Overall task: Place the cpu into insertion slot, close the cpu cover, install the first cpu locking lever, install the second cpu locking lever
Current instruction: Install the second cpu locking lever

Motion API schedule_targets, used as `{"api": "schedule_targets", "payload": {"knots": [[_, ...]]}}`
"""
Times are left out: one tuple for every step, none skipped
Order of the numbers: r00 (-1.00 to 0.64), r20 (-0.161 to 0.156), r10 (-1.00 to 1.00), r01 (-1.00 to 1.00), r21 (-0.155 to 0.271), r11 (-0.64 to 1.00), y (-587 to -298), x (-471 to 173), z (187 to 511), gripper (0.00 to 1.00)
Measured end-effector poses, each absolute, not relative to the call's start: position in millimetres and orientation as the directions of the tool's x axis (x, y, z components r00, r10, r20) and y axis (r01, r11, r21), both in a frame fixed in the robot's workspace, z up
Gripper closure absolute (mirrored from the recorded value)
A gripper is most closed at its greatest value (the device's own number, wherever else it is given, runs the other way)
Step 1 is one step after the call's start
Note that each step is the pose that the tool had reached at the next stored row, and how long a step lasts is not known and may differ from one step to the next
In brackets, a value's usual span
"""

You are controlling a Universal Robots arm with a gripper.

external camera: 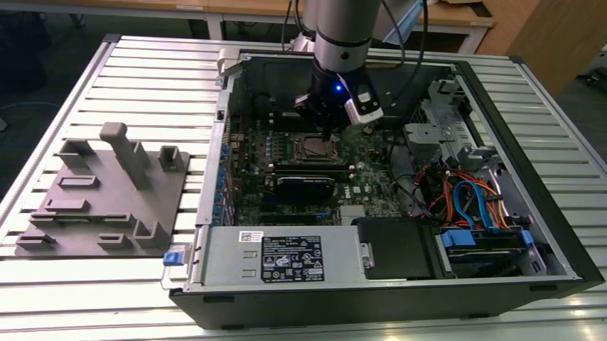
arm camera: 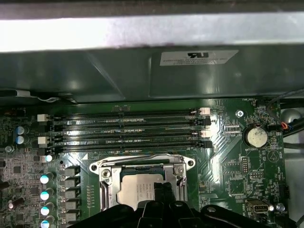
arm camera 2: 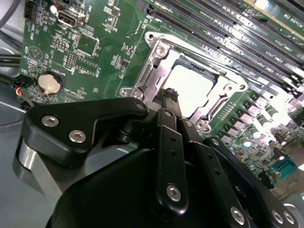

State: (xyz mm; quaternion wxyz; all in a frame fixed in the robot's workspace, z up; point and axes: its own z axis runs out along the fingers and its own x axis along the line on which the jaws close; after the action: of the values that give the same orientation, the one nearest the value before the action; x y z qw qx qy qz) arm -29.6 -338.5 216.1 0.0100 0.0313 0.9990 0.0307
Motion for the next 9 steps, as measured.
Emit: {"api": "schedule_targets", "payload": {"knots": [[-0.998,-0.017,0.063,0.062,0.062,0.996,-338.8,-29.7,216.2,0.89],[-0.998,-0.017,0.063,0.062,0.062,0.996,-339.3,-29.7,216.2,0.89],[-0.998,-0.017,0.063,0.062,0.062,0.996,-339.9,-29.7,216.2,0.89],[-0.998,-0.016,0.063,0.062,0.062,0.996,-340.8,-29.7,216.2,0.89],[-0.998,-0.016,0.063,0.062,0.061,0.996,-341.8,-29.7,216.2,0.89],[-0.998,-0.017,0.063,0.062,0.061,0.996,-342.7,-29.7,216.1,0.89],[-0.998,-0.017,0.063,0.062,0.061,0.996,-343.6,-29.7,216.1,0.89],[-0.998,-0.017,0.063,0.062,0.061,0.996,-344.6,-29.7,216.1,0.89],[-0.998,-0.017,0.063,0.062,0.061,0.996,-345.4,-29.7,216.1,0.89]]}}
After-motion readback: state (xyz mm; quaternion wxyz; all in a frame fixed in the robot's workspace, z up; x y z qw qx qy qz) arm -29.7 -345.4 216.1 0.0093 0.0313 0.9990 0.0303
